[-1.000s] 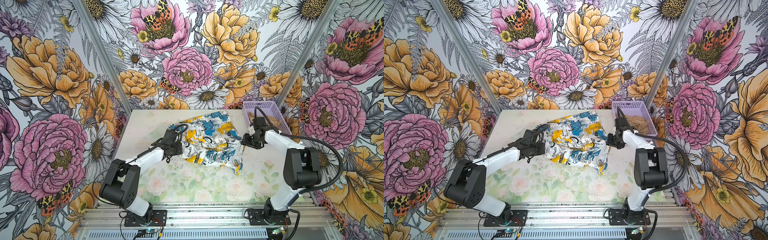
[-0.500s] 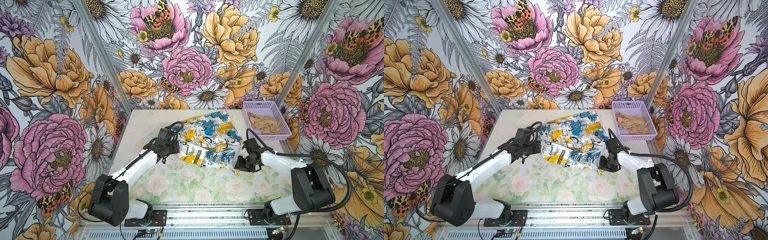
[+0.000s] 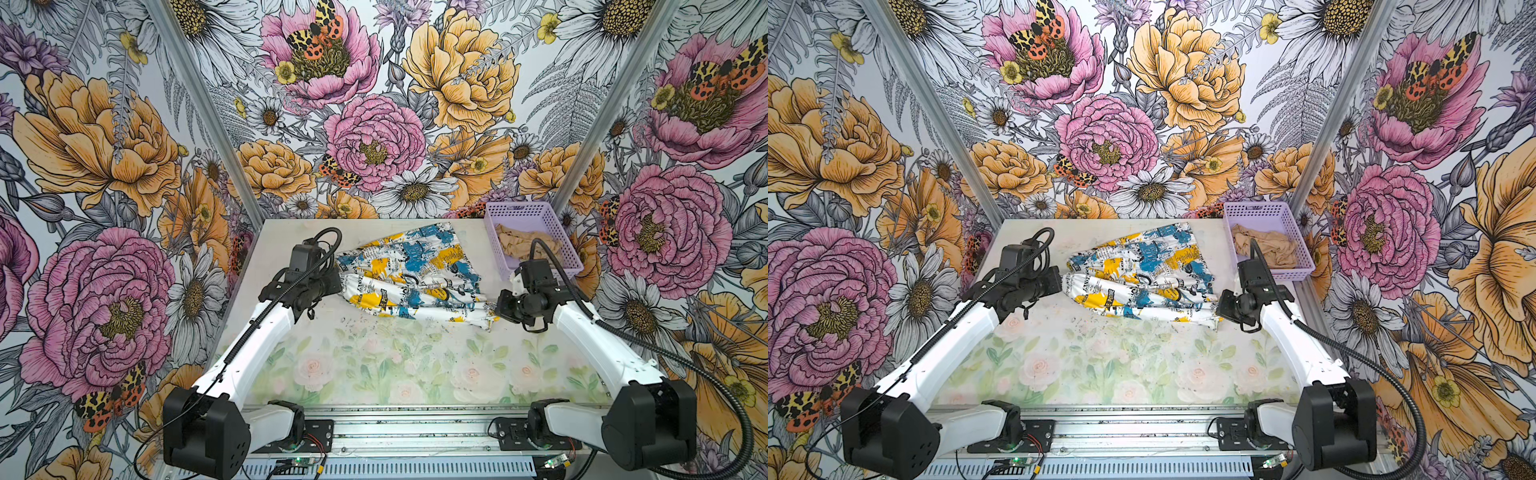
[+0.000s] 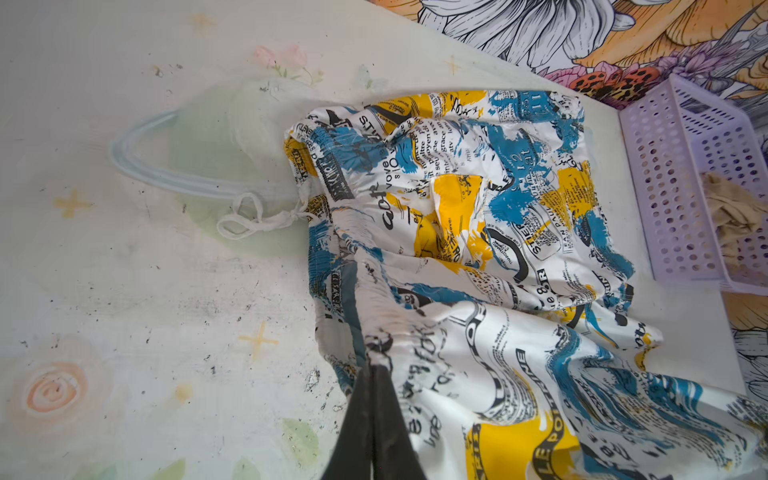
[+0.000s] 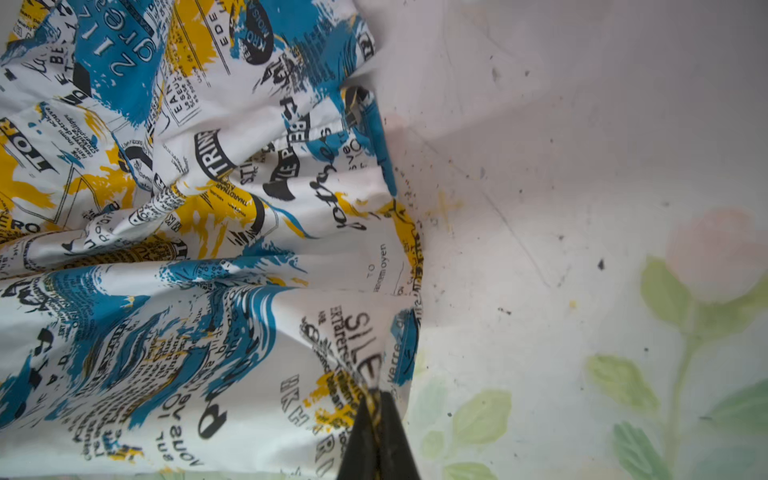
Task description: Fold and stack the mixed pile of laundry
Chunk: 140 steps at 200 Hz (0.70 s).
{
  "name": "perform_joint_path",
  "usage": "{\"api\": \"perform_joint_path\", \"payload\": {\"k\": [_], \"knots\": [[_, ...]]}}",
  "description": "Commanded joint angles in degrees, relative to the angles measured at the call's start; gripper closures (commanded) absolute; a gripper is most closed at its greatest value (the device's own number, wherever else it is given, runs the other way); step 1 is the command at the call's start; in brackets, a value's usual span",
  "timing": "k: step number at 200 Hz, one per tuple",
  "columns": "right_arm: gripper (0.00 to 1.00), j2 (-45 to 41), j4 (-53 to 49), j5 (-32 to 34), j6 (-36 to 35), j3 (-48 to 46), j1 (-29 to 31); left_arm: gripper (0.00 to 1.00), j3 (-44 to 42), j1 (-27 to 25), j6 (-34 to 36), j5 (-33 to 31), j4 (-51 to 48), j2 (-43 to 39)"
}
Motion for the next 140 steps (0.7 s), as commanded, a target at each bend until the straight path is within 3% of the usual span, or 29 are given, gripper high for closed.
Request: {"api": "perform_joint_path", "payload": {"k": [1,25,45,104,140], "knots": [[0.91,8.2,2.5,2.5,-4.7,5.2,-0.6,1.0,1.3,-0.2,1.8,-1.4,0.3,3.7],[0.72,18.4,3.4,3.5,-6.7,11.6,-1.4,1.0,3.0,1.5,1.6,-1.4,2.3,8.5],[0.64,17.8,4.5,0.6,-6.1,11.1,-1.0,1.0,5.2,2.0,2.0,-1.5,2.2,12.1],[0.49,-0.6,5.4,0.2,-0.9,-8.1,2.2,1.0,5.5,3.2,2.1,-1.1,2.3,13.4],[0.47,-12.6,9.3,-0.6,2.8,-16.6,4.9,1.0,5.7,3.9,2.4,-0.8,1.8,12.8]]}}
